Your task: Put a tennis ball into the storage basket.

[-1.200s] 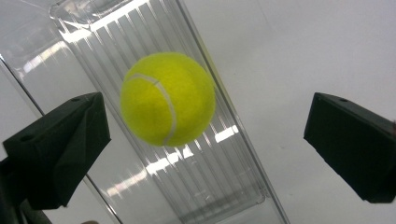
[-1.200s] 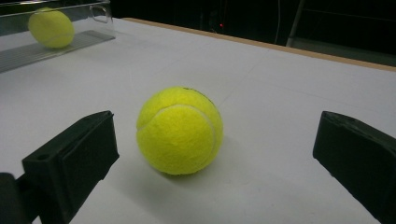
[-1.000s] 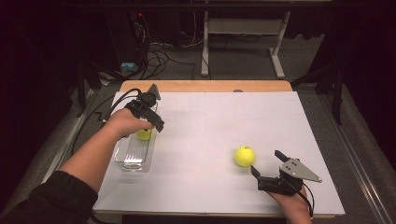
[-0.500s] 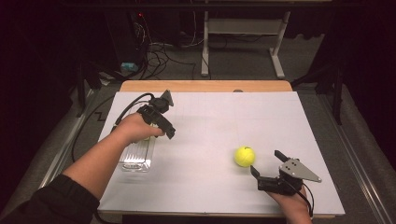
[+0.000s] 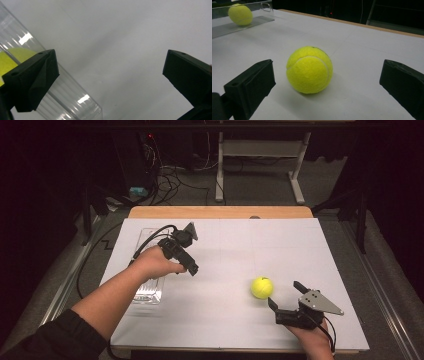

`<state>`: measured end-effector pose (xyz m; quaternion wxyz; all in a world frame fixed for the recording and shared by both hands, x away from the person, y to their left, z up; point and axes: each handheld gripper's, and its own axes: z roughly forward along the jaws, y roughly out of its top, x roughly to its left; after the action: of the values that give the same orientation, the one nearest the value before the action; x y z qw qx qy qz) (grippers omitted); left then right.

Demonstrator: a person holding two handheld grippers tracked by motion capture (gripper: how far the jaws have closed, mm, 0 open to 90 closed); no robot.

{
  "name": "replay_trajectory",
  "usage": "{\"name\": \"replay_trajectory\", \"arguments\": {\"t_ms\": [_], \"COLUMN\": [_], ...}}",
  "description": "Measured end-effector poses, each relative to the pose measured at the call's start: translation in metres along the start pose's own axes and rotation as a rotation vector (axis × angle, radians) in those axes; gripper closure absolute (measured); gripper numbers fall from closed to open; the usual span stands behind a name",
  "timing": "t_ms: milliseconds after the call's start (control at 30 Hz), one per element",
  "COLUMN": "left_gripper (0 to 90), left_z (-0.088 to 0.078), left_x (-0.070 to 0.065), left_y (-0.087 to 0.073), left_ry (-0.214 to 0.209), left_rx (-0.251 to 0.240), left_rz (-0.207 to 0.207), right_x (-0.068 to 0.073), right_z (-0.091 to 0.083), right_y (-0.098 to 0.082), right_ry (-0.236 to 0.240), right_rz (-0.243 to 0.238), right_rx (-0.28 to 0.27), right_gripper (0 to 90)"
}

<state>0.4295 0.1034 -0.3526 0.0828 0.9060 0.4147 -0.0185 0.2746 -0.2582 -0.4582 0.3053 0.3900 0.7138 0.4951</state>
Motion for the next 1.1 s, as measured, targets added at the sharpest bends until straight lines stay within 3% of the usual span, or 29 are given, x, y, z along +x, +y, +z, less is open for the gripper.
{"name": "replay_trajectory", "arguments": {"t_ms": [333, 767, 1100], "left_gripper": [0.8, 0.7, 0.7], "left_z": [0.006, 0.016, 0.019], "left_x": [-0.013, -0.029, -0.025], "left_y": [-0.001, -0.003, -0.002], "left_ry": [-0.037, -0.076, -0.087], "left_rx": [-0.026, -0.019, -0.008], "left_rz": [0.02, 0.062, 0.05], "right_x": [0.0, 0.0, 0.001], "right_z": [0.0, 0.003, 0.006], "right_y": [0.0, -0.001, -0.003], "right_ry": [0.0, -0.002, -0.005], "right_rz": [0.0, 0.007, 0.009], "right_rx": [0.001, 0.012, 0.023], "right_gripper": [0.0, 0.0, 0.0]}}
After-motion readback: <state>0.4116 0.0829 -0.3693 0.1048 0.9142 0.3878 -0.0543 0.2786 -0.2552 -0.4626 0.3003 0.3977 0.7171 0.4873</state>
